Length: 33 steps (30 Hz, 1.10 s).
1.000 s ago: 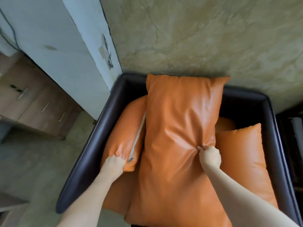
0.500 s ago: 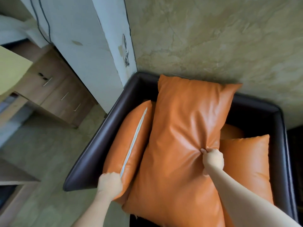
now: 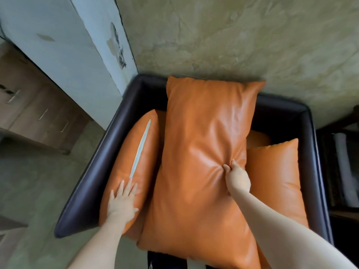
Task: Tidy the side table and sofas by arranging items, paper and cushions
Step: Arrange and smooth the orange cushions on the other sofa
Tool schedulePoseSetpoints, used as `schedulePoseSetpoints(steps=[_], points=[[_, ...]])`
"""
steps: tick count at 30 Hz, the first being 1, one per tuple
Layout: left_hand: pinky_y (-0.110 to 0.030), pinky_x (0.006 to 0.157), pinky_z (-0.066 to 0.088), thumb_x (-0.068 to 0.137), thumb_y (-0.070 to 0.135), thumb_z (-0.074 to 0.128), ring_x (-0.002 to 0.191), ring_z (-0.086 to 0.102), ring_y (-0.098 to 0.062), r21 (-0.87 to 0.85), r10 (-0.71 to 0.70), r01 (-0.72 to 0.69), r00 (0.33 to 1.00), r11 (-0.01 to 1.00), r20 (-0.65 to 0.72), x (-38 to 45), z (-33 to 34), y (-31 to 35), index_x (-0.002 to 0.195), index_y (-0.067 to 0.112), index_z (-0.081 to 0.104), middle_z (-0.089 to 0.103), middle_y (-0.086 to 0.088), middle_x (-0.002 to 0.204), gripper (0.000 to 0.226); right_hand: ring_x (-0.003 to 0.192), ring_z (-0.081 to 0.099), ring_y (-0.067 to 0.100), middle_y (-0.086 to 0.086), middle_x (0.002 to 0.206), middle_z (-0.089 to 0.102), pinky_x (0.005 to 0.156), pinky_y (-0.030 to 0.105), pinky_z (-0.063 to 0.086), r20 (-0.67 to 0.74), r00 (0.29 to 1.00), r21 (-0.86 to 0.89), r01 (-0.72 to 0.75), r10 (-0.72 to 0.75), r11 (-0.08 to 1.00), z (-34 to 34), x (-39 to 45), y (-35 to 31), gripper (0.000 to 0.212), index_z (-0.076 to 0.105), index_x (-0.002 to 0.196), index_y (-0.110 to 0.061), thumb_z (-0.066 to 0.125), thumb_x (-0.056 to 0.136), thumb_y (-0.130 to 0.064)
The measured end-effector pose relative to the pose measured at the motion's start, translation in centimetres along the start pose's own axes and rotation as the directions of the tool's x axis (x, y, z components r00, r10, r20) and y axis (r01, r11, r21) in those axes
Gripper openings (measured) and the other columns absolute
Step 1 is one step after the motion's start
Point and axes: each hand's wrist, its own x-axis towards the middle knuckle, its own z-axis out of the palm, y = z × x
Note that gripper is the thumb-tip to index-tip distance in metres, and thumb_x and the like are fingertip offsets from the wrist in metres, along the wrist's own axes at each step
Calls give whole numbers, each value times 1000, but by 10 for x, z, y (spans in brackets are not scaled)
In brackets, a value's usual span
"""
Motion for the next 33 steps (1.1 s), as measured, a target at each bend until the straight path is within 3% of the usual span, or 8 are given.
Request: schedulePoseSetpoints(steps=[3,8,13,16,21,25,28,33], points=[[-45,119,6,95,44,47,146,-16,-23,-27,62,-61,995,998,79,2,-1,-25,151,25,-12,-27,3,156,84,126,42,28,8,140,43,92,42,45,-11,1000,-6,6,-6,1000,-1,1,6,58,32,143,-16,35,96,-49],[-46,118,7,97,47,38,147,-12,-24,-45,63,-59,993,997,97,-1,-12,-18,152,23,-4,-19,1,158,74,129,40,37,8,151,30,102,46,37,112,980,318,-191,163,929,1,3,16,84,15,149,-12,57,86,-51],[-43,118,9,96,54,20,147,6,-23,-125,81,-116,963,985,-258,-4,-63,42,152,21,12,5,-4,160,66,136,33,29,6,152,30,107,41,32,216,975,288,-107,44,952,-6,-5,34,89,13,150,-16,63,84,-47],[-42,117,3,97,47,24,148,5,-22,-7,323,-395,763,919,-560,12,-125,106,152,18,13,4,-2,160,63,142,18,22,2,156,18,110,51,27,165,984,13,60,-61,998,-12,-7,32,91,9,150,-23,58,81,-58],[-48,116,-3,101,25,35,147,-9,-23,476,778,-626,574,618,-254,28,-212,225,153,21,6,-2,0,161,59,146,5,16,-4,159,5,115,46,16,246,940,-130,274,-237,953,-32,-5,36,90,3,151,-29,55,83,-59],[-50,115,-8,98,22,41,147,7,-22,688,778,-606,621,399,96,44,-211,267,139,17,47,33,-2,152,41,146,6,17,-3,159,5,114,45,18,387,895,-165,303,-221,938,-42,-2,63,90,6,151,-30,59,82,-55],[-47,119,-4,95,10,39,113,54,-23,685,815,-606,579,405,30,46,-207,260,101,10,68,67,-7,108,30,145,10,17,-3,159,4,114,45,21,433,896,-63,139,-98,988,-44,-1,83,106,-6,150,-24,65,78,-55],[-35,118,-3,88,-3,33,102,59,-26,574,810,-623,573,531,-128,43,-213,248,99,6,68,68,-11,103,37,146,1,20,2,158,-8,115,53,13,506,863,3,5,-6,1000,-49,-7,74,127,-17,148,-15,73,68,-58]])
